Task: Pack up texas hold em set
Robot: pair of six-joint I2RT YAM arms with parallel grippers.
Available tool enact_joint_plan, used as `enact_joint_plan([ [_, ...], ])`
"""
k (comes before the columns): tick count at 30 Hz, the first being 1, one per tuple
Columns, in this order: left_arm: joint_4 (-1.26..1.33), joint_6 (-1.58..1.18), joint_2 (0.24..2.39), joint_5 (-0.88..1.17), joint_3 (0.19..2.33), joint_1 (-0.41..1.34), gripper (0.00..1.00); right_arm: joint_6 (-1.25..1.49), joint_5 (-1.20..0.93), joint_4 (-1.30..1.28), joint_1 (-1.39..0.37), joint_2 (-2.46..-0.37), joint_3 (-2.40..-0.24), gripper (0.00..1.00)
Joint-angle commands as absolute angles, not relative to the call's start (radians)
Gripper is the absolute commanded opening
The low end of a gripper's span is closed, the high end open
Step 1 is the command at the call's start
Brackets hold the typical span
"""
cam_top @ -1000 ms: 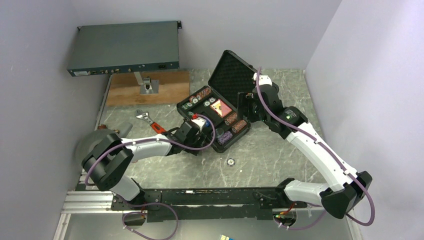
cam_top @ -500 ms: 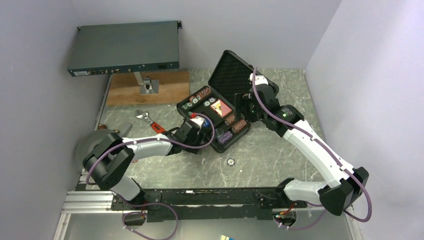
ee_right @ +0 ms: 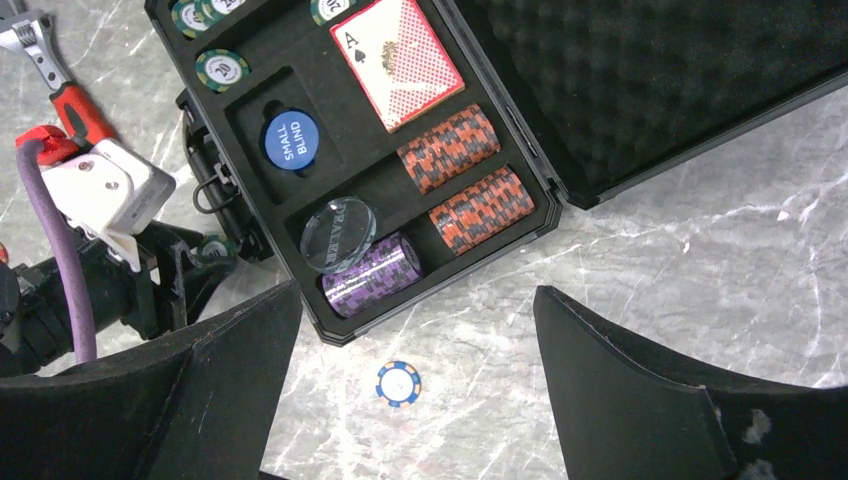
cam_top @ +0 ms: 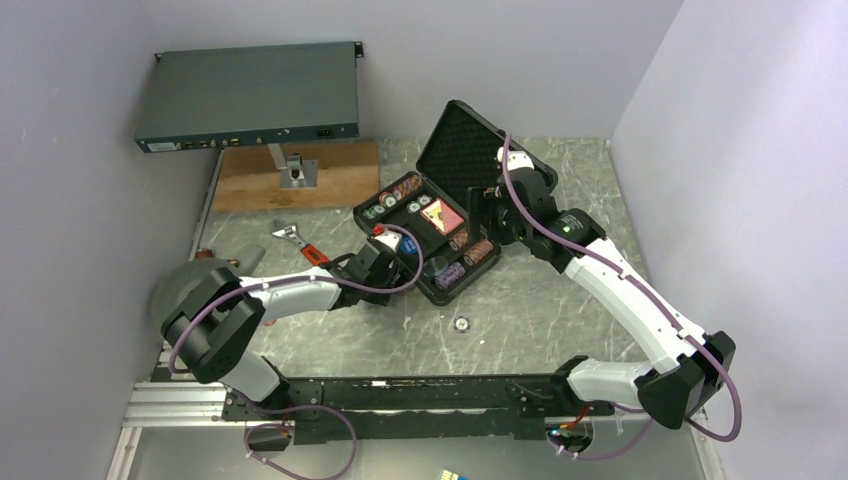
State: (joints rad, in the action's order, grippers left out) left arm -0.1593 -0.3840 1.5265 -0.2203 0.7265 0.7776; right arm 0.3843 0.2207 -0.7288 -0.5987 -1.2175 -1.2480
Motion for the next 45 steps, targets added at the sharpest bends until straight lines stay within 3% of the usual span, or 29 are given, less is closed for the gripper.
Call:
enact_joint_plan([
  [1,-0.215,-0.435,1.589,-0.076,0.671,0.759,0.5,0.374,0.211,-0.684,-0.596,-1.212,-1.261,0.89],
  [6,-0.21,-0.451,1.588,-0.068,0.648,0.759,0.42,0.373,0.218,-0.68,-0.595,-1.202,-1.25,0.89],
  [11,-0.221,-0.457,1.569,-0.106,0.65,0.784,0.26,0.372,0.216,-0.68,-0.595,-1.207,-1.253,0.89],
  [23,-0.403,-0.464,1.376,-0.234,0.748,0.864,0.26,0.374,0.207,-0.677,-0.595,-1.206,-1.252,0.89],
  [25,-0.428,-0.465,1.361,-0.251,0.765,0.877,0.31,0.374,0.205,-0.677,-0.596,-1.205,-1.25,0.89],
  [28,-0.417,-0.454,1.341,-0.269,0.761,0.912,0.65,0.376,0.201,-0.673,-0.595,-1.203,-1.246,0.89],
  [31,-0.356,-0.427,1.331,-0.241,0.738,0.931,0.8,0.376,0.197,-0.672,-0.595,-1.202,-1.244,0.89],
  [34,-0.311,-0.384,1.365,-0.215,0.733,0.931,0.81,0.376,0.193,-0.672,-0.594,-1.201,-1.244,0.89],
  [41,-0.363,-0.302,1.516,-0.183,0.829,0.909,0.71,0.375,0.187,-0.672,-0.595,-1.194,-1.241,0.89],
  [45,-0.366,-0.292,1.546,-0.146,0.839,0.894,0.73,0.374,0.187,-0.666,-0.595,-1.186,-1.233,0.89],
])
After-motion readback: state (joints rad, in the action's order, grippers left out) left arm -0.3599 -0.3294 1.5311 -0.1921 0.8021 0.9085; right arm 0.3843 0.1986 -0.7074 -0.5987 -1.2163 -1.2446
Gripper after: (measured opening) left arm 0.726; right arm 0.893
